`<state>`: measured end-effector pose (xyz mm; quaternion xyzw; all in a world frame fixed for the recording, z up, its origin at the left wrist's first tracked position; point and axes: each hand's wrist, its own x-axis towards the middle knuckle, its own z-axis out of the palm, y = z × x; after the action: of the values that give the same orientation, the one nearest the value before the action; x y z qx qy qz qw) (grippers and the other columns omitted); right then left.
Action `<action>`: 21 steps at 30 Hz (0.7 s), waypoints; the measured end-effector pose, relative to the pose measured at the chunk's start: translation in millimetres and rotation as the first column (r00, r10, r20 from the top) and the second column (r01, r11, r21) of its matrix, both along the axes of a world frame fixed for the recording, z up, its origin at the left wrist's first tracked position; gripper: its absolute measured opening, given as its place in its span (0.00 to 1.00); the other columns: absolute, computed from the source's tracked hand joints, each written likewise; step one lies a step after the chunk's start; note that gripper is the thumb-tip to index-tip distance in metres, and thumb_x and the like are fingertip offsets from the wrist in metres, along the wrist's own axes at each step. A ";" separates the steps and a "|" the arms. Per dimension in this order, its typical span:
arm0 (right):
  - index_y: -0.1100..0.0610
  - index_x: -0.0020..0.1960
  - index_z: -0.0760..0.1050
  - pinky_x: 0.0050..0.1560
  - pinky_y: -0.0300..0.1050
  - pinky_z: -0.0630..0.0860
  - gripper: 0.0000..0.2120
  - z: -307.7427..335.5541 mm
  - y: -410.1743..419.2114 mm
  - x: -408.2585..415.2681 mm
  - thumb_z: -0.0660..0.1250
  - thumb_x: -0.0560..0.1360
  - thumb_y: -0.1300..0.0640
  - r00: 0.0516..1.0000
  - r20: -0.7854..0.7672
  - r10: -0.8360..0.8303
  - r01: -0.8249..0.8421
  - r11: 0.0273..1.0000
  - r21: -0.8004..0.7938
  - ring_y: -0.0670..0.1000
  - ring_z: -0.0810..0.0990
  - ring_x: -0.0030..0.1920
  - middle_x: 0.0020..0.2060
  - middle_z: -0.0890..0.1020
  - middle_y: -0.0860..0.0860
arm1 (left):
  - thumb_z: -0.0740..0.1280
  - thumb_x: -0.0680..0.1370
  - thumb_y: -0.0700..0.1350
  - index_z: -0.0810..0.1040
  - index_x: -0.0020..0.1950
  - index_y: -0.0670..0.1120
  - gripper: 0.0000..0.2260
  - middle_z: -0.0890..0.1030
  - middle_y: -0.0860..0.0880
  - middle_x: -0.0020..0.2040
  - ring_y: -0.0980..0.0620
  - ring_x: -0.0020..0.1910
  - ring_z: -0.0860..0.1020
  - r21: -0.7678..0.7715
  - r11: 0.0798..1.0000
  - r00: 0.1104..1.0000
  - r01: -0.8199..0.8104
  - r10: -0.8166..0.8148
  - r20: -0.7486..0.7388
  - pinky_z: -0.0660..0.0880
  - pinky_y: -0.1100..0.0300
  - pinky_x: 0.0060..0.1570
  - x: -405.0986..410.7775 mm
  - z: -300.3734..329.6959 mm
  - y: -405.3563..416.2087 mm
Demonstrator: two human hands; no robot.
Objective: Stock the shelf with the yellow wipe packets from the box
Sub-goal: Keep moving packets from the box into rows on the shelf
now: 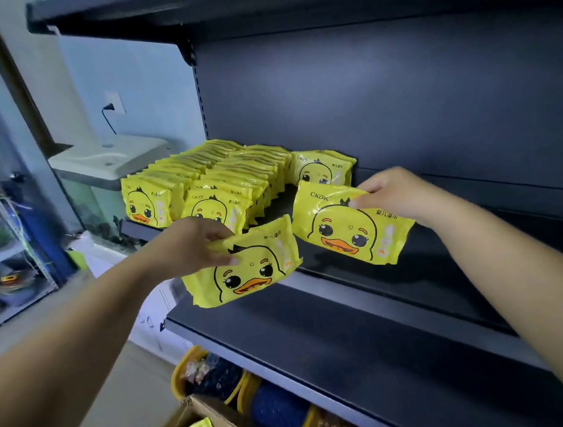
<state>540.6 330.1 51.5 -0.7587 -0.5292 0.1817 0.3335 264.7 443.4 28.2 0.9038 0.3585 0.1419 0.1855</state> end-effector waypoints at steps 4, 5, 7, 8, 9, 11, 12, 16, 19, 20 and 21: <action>0.60 0.47 0.82 0.45 0.43 0.67 0.09 3.4 17.7 12.7 0.70 0.71 0.55 1.000 -0.005 -0.011 0.011 1.000 0.018 0.50 0.72 0.40 0.52 0.78 0.67 | 0.74 0.69 0.45 0.78 0.46 0.53 0.10 0.76 0.63 0.36 0.71 0.36 0.74 0.009 0.999 0.999 0.043 -0.043 0.019 0.68 0.77 0.35 6.5 -0.6 14.0; 0.59 0.47 0.83 0.46 0.43 0.70 0.09 4.5 27.6 20.4 0.70 0.72 0.55 1.000 -0.002 -0.010 0.010 1.000 0.010 0.51 0.75 0.40 0.51 0.79 0.66 | 0.75 0.68 0.45 0.78 0.45 0.55 0.10 0.77 0.62 0.35 0.73 0.36 0.73 0.010 0.999 0.998 0.050 -0.051 0.026 0.68 0.76 0.36 11.2 -1.2 19.5; 0.61 0.48 0.82 0.48 0.44 0.72 0.11 4.5 53.0 36.2 0.70 0.72 0.54 0.999 0.042 -0.002 0.003 1.000 -0.030 0.55 0.78 0.41 0.49 0.82 0.63 | 0.75 0.68 0.46 0.77 0.42 0.58 0.10 0.80 0.62 0.37 0.73 0.38 0.73 -0.006 0.999 0.998 0.053 -0.053 0.046 0.68 0.75 0.37 22.9 -2.4 31.6; 0.64 0.48 0.80 0.44 0.41 0.70 0.13 4.6 67.0 43.6 0.70 0.72 0.54 0.998 0.060 0.004 0.000 0.998 -0.058 0.54 0.75 0.38 0.43 0.82 0.62 | 0.75 0.68 0.46 0.76 0.40 0.60 0.11 0.78 0.67 0.40 0.72 0.39 0.74 -0.023 0.998 0.997 0.054 -0.053 0.055 0.68 0.75 0.38 30.7 -1.9 37.8; 0.67 0.47 0.79 0.39 0.37 0.65 0.15 4.5 80.1 49.7 0.69 0.72 0.54 0.998 0.069 0.004 0.002 0.997 -0.079 0.52 0.71 0.36 0.36 0.78 0.60 | 0.75 0.68 0.46 0.75 0.38 0.62 0.12 0.76 0.70 0.41 0.71 0.39 0.74 -0.028 0.998 0.996 0.063 -0.061 0.060 0.68 0.74 0.38 38.3 -1.1 43.8; 0.65 0.38 0.75 0.27 0.35 0.57 0.11 1.7 110.7 61.9 0.68 0.73 0.57 0.995 0.103 -0.005 0.016 0.994 -0.106 0.49 0.62 0.31 0.28 0.65 0.54 | 0.75 0.68 0.48 0.74 0.38 0.65 0.13 0.76 0.70 0.40 0.68 0.40 0.74 -0.017 0.997 0.995 0.081 -0.080 0.056 0.69 0.73 0.39 54.1 -1.6 58.5; 0.61 0.35 0.72 0.22 0.34 0.54 0.11 -0.4 127.3 68.0 0.68 0.74 0.58 0.990 0.139 -0.003 0.018 0.993 -0.114 0.48 0.59 0.29 0.27 0.62 0.51 | 0.74 0.68 0.49 0.75 0.39 0.65 0.12 0.78 0.67 0.40 0.66 0.41 0.74 -0.014 0.997 0.995 0.080 -0.080 0.056 0.69 0.72 0.38 61.2 -2.8 65.6; 0.61 0.47 0.79 0.40 0.35 0.68 0.07 -15.3 182.8 90.4 0.69 0.73 0.57 0.986 0.163 -0.041 0.059 0.993 -0.105 0.52 0.76 0.45 0.42 0.79 0.52 | 0.74 0.68 0.49 0.82 0.50 0.56 0.11 0.81 0.62 0.40 0.66 0.38 0.76 -0.064 0.996 0.994 0.060 -0.054 0.095 0.69 0.74 0.37 84.4 -6.4 84.3; 0.63 0.64 0.73 0.58 0.42 0.69 0.22 -25.2 212.7 102.3 0.70 0.73 0.56 0.979 0.178 -0.100 0.117 0.989 -0.085 0.55 0.74 0.62 0.63 0.76 0.56 | 0.74 0.68 0.47 0.82 0.51 0.54 0.12 0.78 0.69 0.34 0.72 0.37 0.74 -0.064 0.995 0.992 0.073 -0.065 0.111 0.68 0.77 0.37 94.0 -7.7 90.4; 0.62 0.65 0.72 0.60 0.42 0.68 0.23 -28.8 221.4 105.2 0.69 0.73 0.56 0.978 0.177 -0.108 0.123 0.989 -0.076 0.55 0.74 0.63 0.64 0.75 0.57 | 0.74 0.68 0.47 0.82 0.52 0.54 0.12 0.77 0.69 0.33 0.72 0.37 0.74 -0.067 0.995 0.992 0.072 -0.064 0.106 0.68 0.77 0.37 96.5 -8.3 92.1; 0.62 0.65 0.71 0.60 0.41 0.68 0.23 -30.9 229.5 107.6 0.69 0.73 0.55 0.978 0.171 -0.117 0.130 0.989 -0.069 0.55 0.74 0.63 0.64 0.75 0.57 | 0.74 0.68 0.48 0.82 0.52 0.53 0.13 0.77 0.69 0.35 0.72 0.38 0.74 -0.063 0.995 0.993 0.071 -0.065 0.098 0.68 0.77 0.37 98.4 -8.5 93.3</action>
<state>648.2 559.6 20.7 -0.8154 -0.4993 0.1179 0.2682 363.1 536.8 19.8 0.9010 0.3229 0.1666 0.2371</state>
